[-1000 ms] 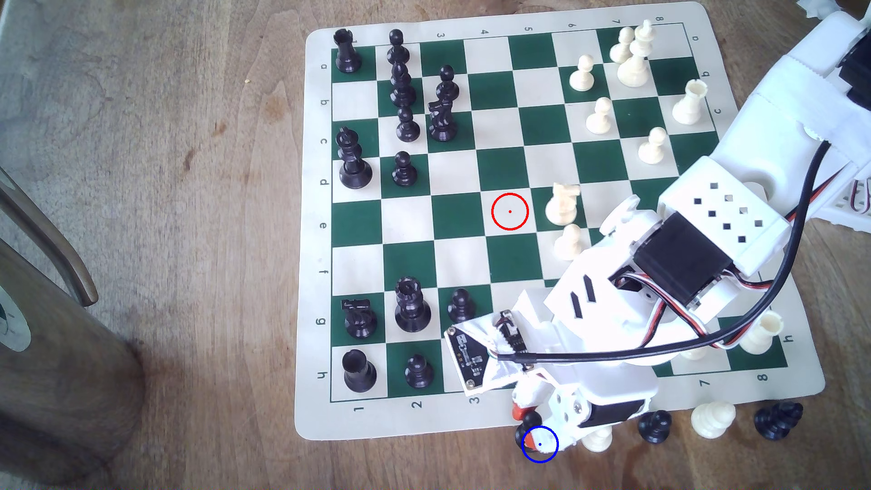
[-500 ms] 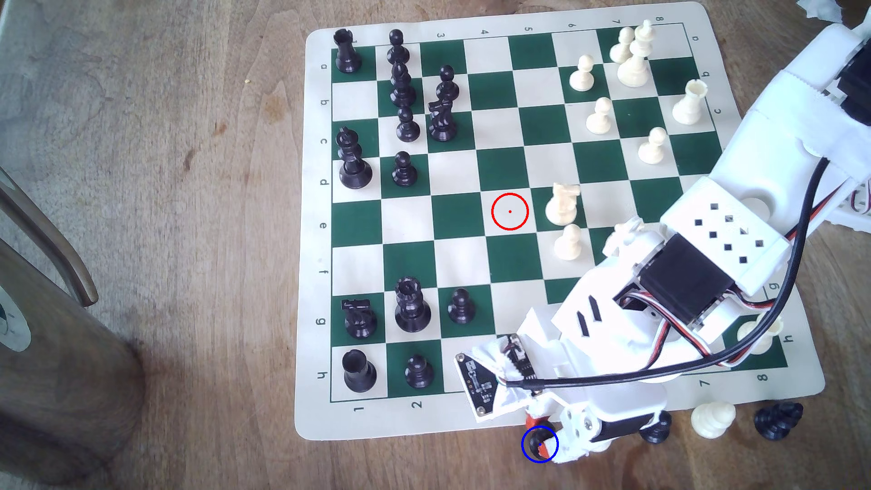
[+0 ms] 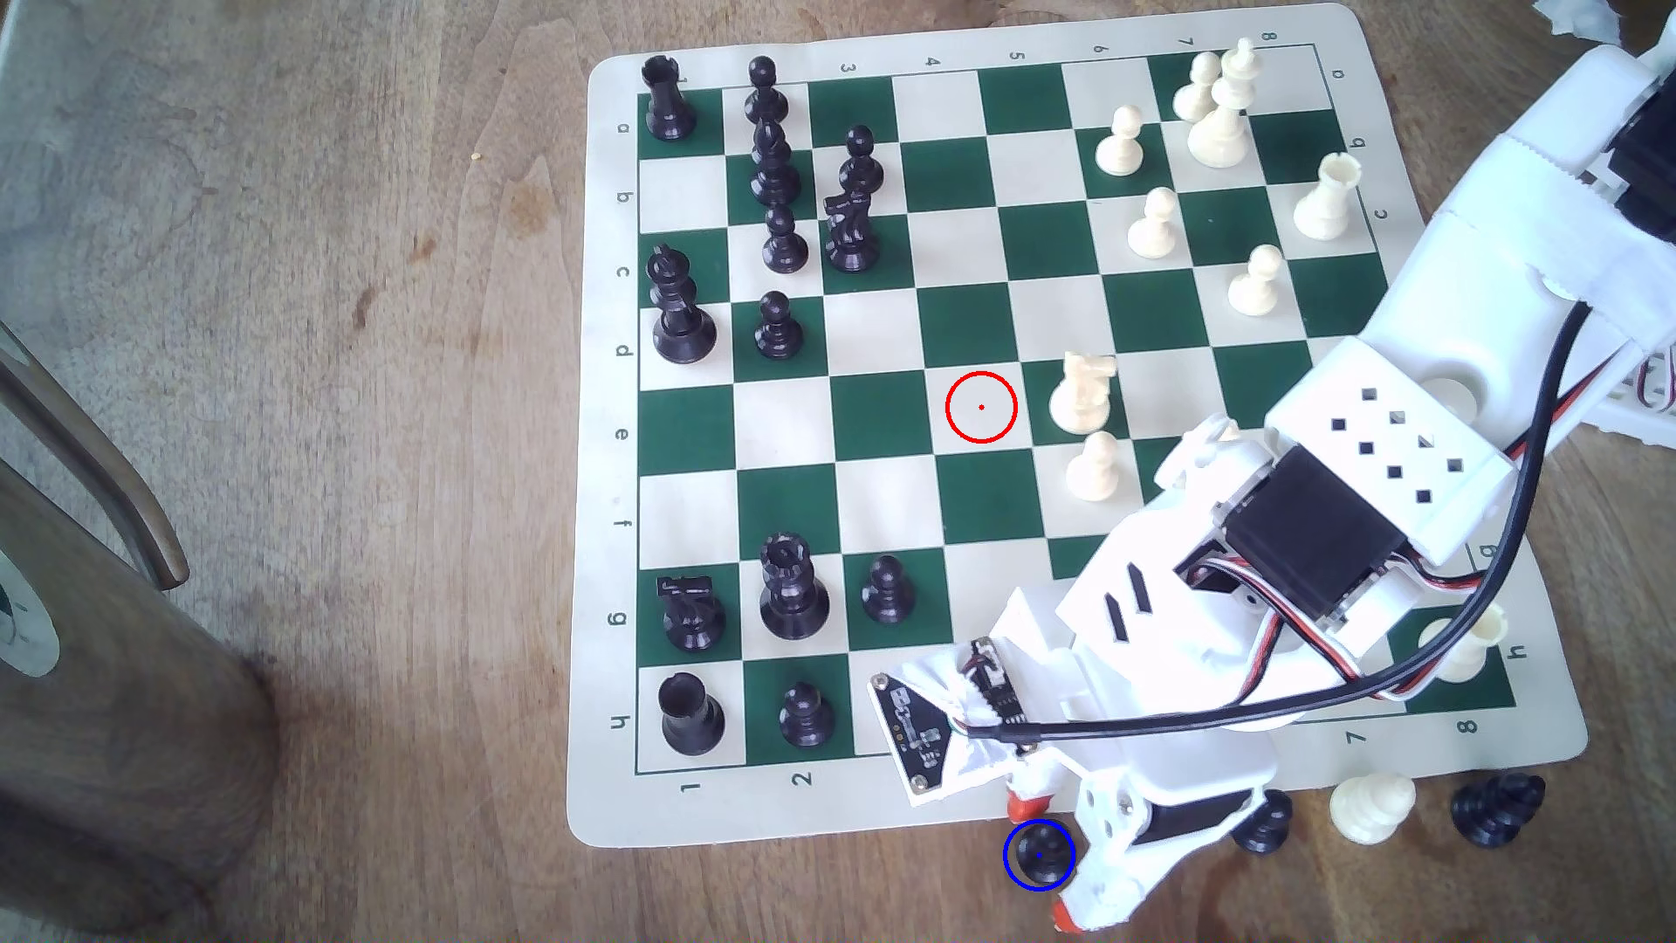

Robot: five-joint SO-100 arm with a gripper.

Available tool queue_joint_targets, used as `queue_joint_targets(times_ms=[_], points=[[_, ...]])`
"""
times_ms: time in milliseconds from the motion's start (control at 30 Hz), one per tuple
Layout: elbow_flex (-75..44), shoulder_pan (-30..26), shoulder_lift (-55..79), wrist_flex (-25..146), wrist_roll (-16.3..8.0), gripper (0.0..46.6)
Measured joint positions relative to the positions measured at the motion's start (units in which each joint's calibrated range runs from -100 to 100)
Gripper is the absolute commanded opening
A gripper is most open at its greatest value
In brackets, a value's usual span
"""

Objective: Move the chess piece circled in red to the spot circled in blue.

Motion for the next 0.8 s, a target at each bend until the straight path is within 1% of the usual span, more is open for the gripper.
queue_joint_targets(times_ms=[167, 333, 400, 533, 633, 667, 800], points=[[0.27, 0.15, 0.00, 0.00, 0.59, 19.9], [4.52, 0.96, -0.59, 1.27, 1.07, 20.6], [7.41, 1.40, -3.77, 1.35, 1.42, 21.4], [8.50, 3.02, -8.13, 1.35, 1.47, 22.4], [8.95, 5.31, -12.48, 1.35, 1.47, 21.7], [10.03, 5.90, -13.91, 1.35, 1.47, 20.9], [16.63, 9.51, -22.87, -2.07, 1.51, 21.1]])
